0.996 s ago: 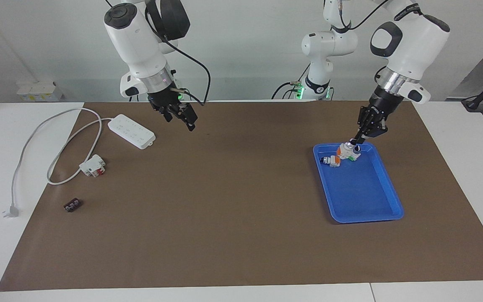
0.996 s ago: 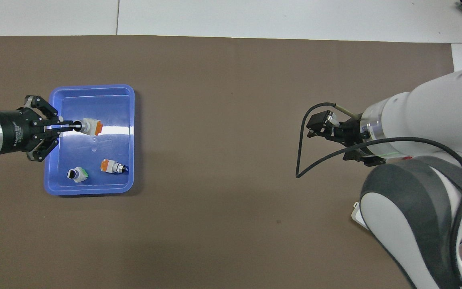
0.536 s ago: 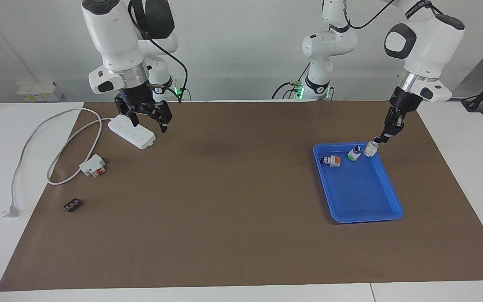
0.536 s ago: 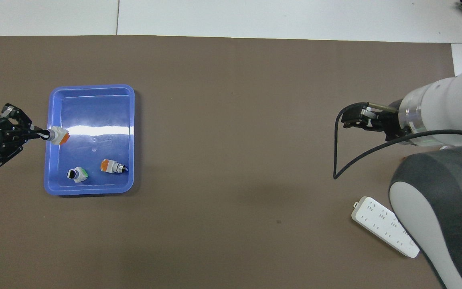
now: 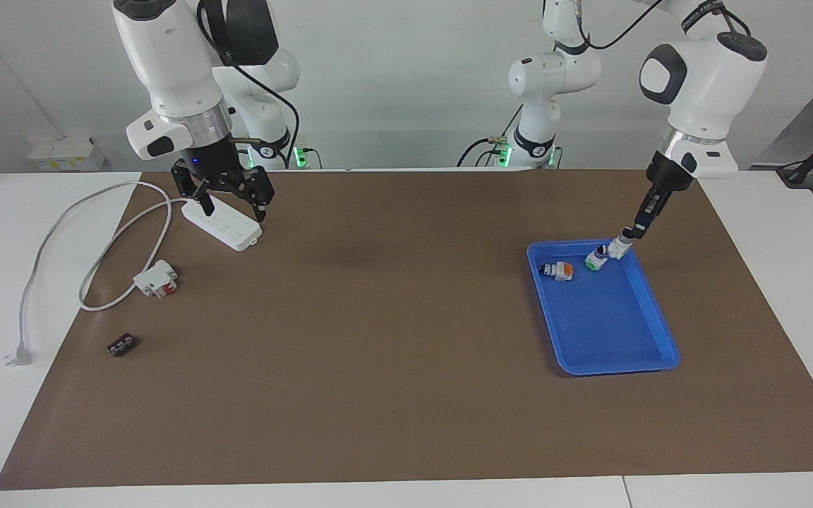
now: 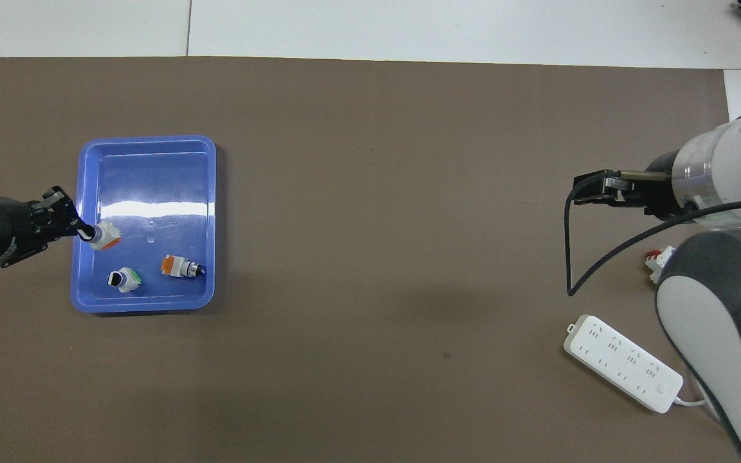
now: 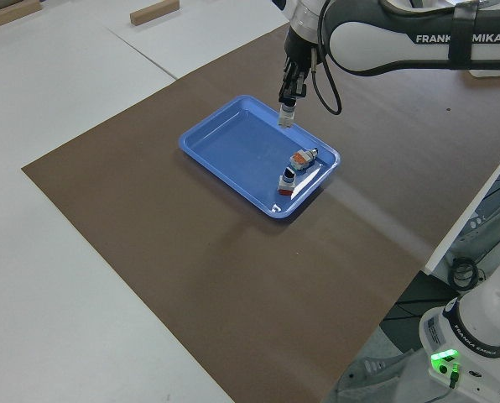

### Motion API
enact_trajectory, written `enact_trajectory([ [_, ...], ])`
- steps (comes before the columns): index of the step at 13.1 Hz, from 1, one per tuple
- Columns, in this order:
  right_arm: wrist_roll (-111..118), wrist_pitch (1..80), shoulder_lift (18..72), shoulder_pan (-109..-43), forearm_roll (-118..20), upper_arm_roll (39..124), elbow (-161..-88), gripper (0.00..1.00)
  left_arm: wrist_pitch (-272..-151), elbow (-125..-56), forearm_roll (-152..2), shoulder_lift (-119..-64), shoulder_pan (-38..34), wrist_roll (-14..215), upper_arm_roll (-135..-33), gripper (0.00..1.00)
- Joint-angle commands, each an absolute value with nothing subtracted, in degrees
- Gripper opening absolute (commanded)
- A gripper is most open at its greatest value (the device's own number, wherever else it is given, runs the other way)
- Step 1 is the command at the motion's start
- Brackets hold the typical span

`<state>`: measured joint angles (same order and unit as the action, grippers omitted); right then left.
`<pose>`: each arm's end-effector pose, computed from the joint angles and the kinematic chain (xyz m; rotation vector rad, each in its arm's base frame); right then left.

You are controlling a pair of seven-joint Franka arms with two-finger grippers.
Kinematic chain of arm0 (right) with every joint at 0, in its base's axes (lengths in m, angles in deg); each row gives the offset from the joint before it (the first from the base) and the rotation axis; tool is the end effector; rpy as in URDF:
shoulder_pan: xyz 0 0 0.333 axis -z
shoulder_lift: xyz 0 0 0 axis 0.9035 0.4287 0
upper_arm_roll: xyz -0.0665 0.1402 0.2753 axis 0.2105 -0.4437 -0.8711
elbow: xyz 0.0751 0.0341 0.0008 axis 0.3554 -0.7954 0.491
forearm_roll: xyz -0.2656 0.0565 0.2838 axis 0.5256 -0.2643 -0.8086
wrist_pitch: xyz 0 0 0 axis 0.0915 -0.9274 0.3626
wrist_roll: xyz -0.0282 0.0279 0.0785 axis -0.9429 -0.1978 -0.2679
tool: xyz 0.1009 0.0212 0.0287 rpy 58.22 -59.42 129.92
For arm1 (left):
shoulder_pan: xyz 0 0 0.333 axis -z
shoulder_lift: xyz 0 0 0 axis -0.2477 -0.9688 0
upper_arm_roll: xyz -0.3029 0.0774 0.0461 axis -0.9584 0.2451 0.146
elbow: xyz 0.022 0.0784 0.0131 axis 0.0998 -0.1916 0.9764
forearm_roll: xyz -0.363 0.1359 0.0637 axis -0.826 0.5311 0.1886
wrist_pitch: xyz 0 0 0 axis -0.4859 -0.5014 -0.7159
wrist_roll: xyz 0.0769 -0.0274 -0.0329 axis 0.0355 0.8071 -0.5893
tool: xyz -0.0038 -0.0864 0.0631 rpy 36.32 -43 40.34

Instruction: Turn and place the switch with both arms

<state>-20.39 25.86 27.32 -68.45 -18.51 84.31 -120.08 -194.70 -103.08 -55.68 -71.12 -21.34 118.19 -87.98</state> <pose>0.5546 0.0825 0.5911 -3.1121 0.2022 -0.1599 0.5182 -0.0102 0.5091 2.8638 0.9186 0.2319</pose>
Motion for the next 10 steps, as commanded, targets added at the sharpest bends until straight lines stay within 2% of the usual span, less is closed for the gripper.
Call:
enact_trajectory([
  [1,-15.47,24.62,26.69,-66.82,-17.46,84.03,-119.64,0.99,-189.38,-100.46,-52.87,-71.76,-20.50,112.71,-87.68,0.62],
  [2,-14.42,23.92,26.34,-66.12,-17.46,84.03,-119.64,0.99,-186.57,-97.91,-52.60,-72.89,-20.23,112.26,-87.68,0.82],
  [3,-13.62,22.78,25.46,-66.02,-17.55,84.20,-119.55,0.99,-183.85,-95.45,-52.17,-73.69,-19.62,112.25,-87.68,0.90],
  [6,-11.51,21.11,24.75,-68.48,-17.64,88.67,-119.55,0.99,-175.58,-88.86,-49.54,-75.97,-17.86,108.41,-87.77,0.94],
  [10,-11.68,18.03,24.75,-70.33,-17.55,90.97,-117.44,0.99,-165.82,-79.63,-49.26,-78.17,-16.54,100.24,-87.68,0.94],
])
